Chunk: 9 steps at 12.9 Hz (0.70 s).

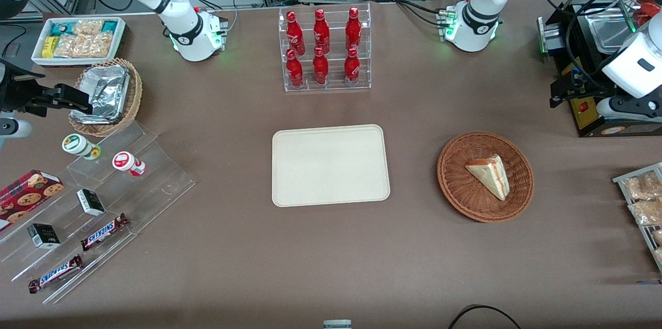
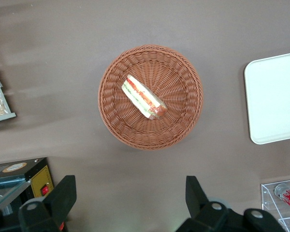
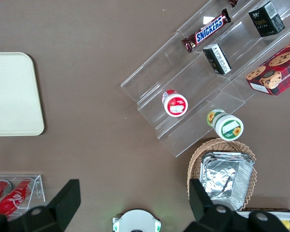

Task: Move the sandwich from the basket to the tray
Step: 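Move the left gripper over the wrapped sandwich in the wicker basket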

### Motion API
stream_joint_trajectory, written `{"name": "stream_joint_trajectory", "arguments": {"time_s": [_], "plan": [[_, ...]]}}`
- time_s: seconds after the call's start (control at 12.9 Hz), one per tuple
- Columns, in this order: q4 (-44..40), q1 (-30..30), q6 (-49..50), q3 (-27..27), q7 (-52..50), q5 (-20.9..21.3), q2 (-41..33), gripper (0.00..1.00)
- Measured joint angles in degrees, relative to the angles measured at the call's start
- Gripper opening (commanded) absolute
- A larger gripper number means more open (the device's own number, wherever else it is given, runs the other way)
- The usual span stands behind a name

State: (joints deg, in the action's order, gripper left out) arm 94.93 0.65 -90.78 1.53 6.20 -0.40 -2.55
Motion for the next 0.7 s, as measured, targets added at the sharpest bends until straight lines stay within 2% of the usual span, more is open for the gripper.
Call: {"name": "stream_joint_trajectory", "arguments": {"time_s": [0.39, 0.7], "plan": [[0.6, 0.0, -3.1, 0.0, 0.0, 0.9, 2.3, 1.0], [8.0, 0.0, -16.5, -0.1, -0.6, 2.6, 6.9, 1.0]]}}
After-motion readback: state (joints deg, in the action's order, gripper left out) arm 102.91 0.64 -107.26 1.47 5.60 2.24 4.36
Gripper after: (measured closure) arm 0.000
